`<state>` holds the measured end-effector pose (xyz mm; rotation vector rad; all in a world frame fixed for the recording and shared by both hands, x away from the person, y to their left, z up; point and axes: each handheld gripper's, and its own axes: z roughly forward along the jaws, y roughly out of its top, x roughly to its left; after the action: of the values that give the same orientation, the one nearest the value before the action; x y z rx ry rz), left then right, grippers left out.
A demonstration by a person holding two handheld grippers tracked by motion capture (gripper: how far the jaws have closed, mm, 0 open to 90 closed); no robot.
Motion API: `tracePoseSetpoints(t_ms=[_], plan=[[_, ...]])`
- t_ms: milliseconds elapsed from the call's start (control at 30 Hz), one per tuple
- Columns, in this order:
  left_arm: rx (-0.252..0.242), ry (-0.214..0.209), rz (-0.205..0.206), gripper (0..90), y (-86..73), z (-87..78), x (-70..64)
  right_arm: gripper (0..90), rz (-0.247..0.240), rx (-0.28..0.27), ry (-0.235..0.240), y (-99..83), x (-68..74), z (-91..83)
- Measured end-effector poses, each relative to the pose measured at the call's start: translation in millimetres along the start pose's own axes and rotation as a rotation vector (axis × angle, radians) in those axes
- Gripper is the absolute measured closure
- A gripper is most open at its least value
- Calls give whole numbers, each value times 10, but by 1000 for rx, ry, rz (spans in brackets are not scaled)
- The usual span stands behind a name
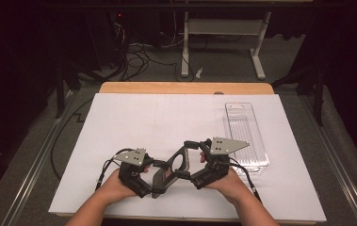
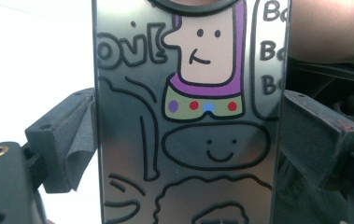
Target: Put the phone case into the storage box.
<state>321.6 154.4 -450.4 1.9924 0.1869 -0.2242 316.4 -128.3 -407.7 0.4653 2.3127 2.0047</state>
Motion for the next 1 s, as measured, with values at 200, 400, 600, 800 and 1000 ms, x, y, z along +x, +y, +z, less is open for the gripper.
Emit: tracePoseSetpoints(t_ms=[200,400,600,800,1000], plan=[[-5,-13,5,131,2,-3,-5,42,14,-13,33,-2,-7,3],[-12,-27,5,131,4,-4,-7,53,25,-24,51,-4,-12,3],[-14,-32,12,131,5,-6,-14,59,29,-30,71,-7,-10,10],[-14,-27,15,131,4,-6,-15,67,33,-29,75,-11,-13,10],[-14,-29,14,131,4,-3,-16,80,32,-29,83,-14,-8,14]])
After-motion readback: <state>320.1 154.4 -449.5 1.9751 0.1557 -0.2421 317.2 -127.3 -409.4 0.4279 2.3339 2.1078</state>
